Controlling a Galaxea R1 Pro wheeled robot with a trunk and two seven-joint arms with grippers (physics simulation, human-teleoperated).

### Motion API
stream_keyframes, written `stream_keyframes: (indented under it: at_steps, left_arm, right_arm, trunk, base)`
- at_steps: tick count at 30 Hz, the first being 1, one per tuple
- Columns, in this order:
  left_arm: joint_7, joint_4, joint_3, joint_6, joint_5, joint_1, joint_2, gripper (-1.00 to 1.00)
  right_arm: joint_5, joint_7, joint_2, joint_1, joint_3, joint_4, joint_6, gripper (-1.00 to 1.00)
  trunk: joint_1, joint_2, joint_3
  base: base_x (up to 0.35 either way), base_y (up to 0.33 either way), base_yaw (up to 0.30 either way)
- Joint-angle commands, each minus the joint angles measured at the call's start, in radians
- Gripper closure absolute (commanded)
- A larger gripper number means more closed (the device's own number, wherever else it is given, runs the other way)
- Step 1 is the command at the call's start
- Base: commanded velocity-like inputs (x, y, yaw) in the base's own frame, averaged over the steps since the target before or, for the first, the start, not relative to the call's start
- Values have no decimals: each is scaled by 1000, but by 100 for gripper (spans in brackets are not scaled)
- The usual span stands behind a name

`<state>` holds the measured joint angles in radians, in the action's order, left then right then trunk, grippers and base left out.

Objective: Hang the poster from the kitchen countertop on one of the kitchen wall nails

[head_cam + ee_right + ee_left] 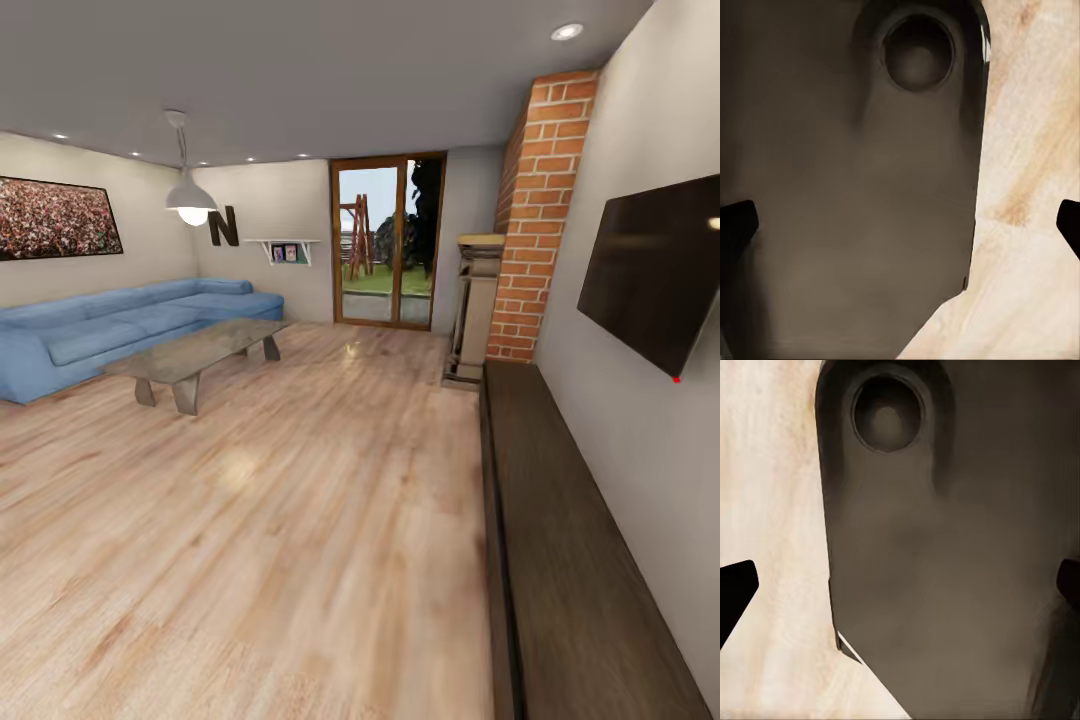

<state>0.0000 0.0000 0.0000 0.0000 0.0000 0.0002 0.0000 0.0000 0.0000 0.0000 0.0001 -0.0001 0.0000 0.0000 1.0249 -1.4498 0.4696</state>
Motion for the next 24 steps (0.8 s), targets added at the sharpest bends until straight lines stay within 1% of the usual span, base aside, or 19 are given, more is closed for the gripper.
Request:
stream_keyframes:
  at_steps: [1, 4, 7, 9, 24]
  left_arm:
    - [-3, -6, 3, -6, -1, 6, -6, -100]
    - [-3, -22, 2, -23, -1, 23, -23, -100]
    - [-3, -39, 2, -24, -1, 33, -39, -100]
    - [-3, -48, 2, -24, -1, 33, -39, -100]
    - [-3, -46, 2, -24, -1, 33, -39, -100]
  right_arm:
    - [3, -1, -4, -6, 3, -6, -6, -100]
    - [4, -1, -5, -23, 2, -23, -23, -100]
    - [4, -1, -5, -40, 2, -23, -25, -100]
    - [4, -1, -5, -47, 2, -23, -25, -100]
    - [4, -1, -5, -45, 2, -22, -23, -100]
  trunk:
    - [0, 0, 0]
    - [0, 0, 0]
    - [0, 0, 0]
    - [0, 0, 0]
    - [0, 0, 0]
  base:
    - [0, 0, 0]
    - [0, 0, 0]
    - [0, 0, 0]
    - [0, 0, 0]
    - [0, 0, 0]
